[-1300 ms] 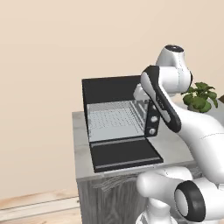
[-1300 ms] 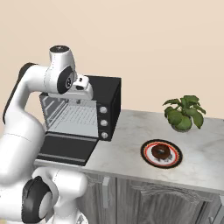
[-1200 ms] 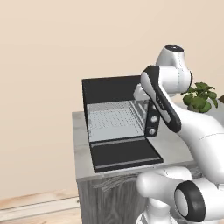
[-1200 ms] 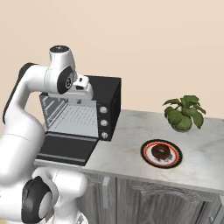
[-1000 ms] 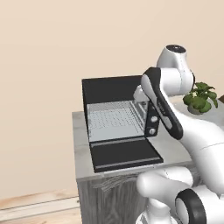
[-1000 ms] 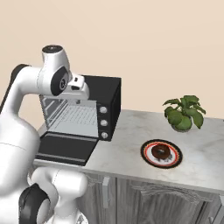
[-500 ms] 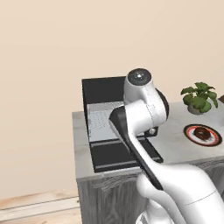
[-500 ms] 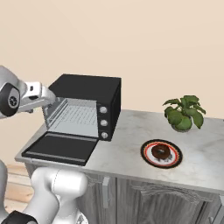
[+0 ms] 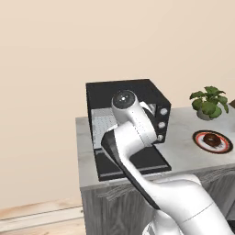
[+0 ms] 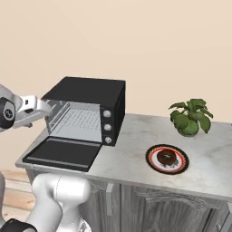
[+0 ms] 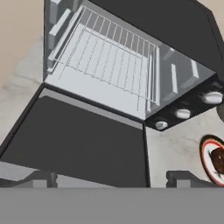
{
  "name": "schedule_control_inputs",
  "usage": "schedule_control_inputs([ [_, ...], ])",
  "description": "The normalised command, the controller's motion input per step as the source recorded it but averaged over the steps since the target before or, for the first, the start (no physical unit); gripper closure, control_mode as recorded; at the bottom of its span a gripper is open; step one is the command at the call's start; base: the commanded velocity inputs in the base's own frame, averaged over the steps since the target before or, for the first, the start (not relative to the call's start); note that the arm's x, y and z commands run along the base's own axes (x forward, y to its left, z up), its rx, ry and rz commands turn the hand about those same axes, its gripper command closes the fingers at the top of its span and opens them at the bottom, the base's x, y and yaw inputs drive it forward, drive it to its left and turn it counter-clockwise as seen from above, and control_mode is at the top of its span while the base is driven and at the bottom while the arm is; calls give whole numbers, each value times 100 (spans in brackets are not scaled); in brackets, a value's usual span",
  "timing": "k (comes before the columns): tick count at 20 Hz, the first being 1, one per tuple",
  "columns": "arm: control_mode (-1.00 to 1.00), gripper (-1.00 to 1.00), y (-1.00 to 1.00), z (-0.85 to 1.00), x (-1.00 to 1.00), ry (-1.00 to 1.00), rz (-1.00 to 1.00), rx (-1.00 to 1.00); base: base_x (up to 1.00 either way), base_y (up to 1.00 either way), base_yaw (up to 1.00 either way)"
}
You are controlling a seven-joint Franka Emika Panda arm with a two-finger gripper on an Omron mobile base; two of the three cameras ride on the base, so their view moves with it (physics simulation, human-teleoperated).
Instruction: Pick up the bagel from the plate, place it on the toaster oven rack, close the door, and set the timer.
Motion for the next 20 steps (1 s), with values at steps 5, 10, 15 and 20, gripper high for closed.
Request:
schedule_control_inputs([
  [5, -100, -100, 0, -31, 64, 9, 0, 0, 0, 0, 0],
  [10, -100, -100, 0, -27, 80, -1, -1, 0, 0, 0, 0],
  [15, -100, -100, 0, -30, 66, 0, -4, 0, 0, 0, 0],
  [20, -100, -100, 0, -31, 39, 0, -6, 0, 0, 0, 0],
])
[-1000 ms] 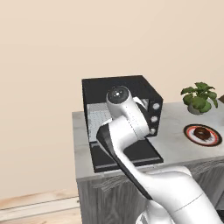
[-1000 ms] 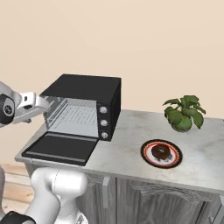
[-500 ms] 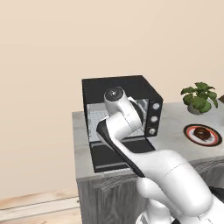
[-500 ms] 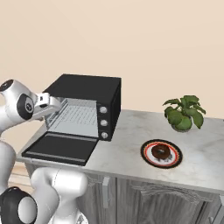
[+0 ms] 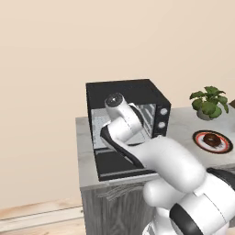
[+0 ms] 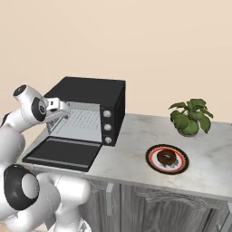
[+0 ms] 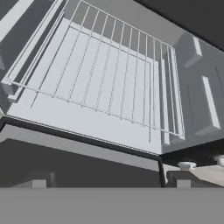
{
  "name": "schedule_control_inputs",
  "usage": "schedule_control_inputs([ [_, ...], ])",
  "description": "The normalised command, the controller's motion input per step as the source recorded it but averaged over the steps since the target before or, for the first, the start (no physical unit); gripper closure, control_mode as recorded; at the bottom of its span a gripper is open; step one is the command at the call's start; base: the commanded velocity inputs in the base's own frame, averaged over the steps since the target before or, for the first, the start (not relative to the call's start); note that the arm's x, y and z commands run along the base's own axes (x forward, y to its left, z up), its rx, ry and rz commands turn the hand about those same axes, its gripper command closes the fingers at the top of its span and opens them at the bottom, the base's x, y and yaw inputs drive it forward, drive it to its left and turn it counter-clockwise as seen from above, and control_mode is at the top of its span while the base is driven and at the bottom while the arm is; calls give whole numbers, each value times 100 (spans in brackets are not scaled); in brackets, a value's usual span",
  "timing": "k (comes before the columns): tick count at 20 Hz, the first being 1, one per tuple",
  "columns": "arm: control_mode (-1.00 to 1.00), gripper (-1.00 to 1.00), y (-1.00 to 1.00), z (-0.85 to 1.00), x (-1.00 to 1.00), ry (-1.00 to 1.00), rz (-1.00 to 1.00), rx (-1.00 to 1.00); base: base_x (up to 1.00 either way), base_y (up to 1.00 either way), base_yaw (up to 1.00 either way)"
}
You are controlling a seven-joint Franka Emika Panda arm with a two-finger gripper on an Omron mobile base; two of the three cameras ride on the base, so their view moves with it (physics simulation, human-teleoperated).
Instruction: Pick up the bagel from the plate, place it on the toaster oven rack, close the door, and set the timer.
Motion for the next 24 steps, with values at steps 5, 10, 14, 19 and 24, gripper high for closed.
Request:
schedule_control_inputs([
  [5, -100, -100, 5, -33, 30, 0, -5, 0, 0, 0, 0],
  [10, -100, -100, 2, -21, 32, 0, -2, 0, 0, 0, 0],
  [14, -100, -100, 0, -16, 38, -3, 0, 2, 0, 0, 0],
  [19, -100, -100, 0, -9, 24, -6, 0, 5, 0, 0, 0],
  [24, -100, -100, 1, -13, 14, -6, 0, 5, 0, 0, 0],
])
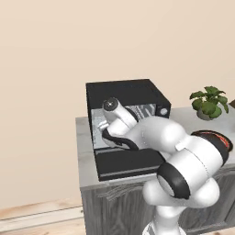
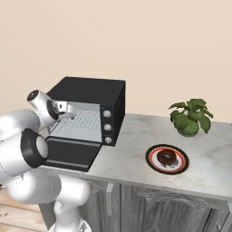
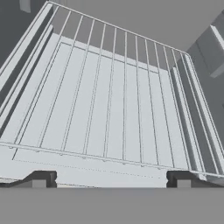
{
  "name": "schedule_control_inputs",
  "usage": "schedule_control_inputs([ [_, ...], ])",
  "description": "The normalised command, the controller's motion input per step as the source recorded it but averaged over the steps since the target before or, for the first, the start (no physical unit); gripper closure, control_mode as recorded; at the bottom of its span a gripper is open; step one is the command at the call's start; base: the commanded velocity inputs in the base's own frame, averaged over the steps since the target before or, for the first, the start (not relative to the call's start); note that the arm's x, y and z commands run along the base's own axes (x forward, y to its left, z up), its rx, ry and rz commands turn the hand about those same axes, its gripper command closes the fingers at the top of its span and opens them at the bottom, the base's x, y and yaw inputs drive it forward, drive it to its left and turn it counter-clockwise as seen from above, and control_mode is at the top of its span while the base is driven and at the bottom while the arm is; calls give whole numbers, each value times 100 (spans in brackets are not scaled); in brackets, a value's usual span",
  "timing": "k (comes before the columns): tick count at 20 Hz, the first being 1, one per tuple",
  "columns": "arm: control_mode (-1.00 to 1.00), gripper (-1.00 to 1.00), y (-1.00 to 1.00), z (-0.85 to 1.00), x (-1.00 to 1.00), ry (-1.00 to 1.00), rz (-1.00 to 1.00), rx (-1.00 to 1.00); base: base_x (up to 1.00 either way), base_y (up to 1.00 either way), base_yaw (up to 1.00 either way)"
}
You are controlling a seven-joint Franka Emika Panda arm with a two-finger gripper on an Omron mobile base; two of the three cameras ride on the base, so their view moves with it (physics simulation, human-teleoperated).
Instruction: Pick up the bagel from the plate, place it on the toaster oven rack, close the door, and set the timer.
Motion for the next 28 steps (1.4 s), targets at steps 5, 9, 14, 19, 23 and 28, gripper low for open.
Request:
schedule_control_inputs([
  [5, -100, -100, 1, -20, 15, -6, 0, 4, 0, 0, 0],
  [9, -100, -100, 0, -10, 21, 0, 0, 3, 0, 0, 0],
  [14, -100, -100, 0, -6, 23, 0, -1, 3, 0, 0, 0],
  [19, -100, -100, 0, -17, 20, 0, -1, 2, 0, 0, 0],
  [23, -100, -100, 1, -26, 25, 0, -2, 1, 0, 0, 0],
  [28, -100, -100, 4, -25, 27, 0, -3, 1, 0, 0, 0],
])
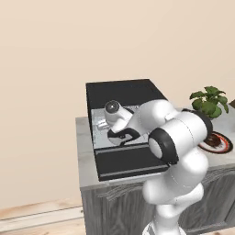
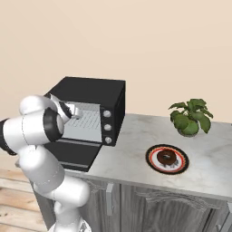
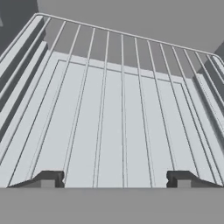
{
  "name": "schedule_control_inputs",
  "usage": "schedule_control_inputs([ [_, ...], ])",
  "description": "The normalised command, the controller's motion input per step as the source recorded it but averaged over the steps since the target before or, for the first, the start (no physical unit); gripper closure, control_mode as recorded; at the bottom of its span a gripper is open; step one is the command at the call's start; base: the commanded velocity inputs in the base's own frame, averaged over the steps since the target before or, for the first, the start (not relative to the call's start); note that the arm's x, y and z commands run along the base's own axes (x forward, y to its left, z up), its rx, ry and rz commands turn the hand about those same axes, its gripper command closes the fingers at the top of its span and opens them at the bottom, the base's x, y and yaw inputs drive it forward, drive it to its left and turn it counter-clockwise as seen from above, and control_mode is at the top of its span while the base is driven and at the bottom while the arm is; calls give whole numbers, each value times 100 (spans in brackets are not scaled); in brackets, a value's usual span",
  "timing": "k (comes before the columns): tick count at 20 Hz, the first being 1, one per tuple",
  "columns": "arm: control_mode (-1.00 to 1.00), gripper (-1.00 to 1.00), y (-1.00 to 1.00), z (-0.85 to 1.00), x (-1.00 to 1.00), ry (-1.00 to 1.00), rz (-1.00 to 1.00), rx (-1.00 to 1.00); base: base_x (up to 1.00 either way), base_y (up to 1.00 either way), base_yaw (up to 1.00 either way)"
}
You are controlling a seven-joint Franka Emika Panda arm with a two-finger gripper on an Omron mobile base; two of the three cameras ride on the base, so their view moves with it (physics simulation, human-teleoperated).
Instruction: Pick up the bagel from the plate, place it on the toaster oven rack, close the door, and set the timer.
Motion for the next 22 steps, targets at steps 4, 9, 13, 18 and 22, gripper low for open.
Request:
schedule_control_inputs([
  [4, -100, -100, 1, -24, 16, 0, -4, 1, 0, 0, 0],
  [9, -100, -100, 0, -53, -12, 11, -9, 0, 0, 0, 0],
  [13, -100, -100, 0, -79, -44, 21, -11, 0, 0, 0, 0],
  [18, -100, -100, 0, -83, -54, 31, -14, 0, 0, 0, 0],
  [22, -100, -100, -6, -85, -83, 29, -13, 0, 0, 0, 0],
])
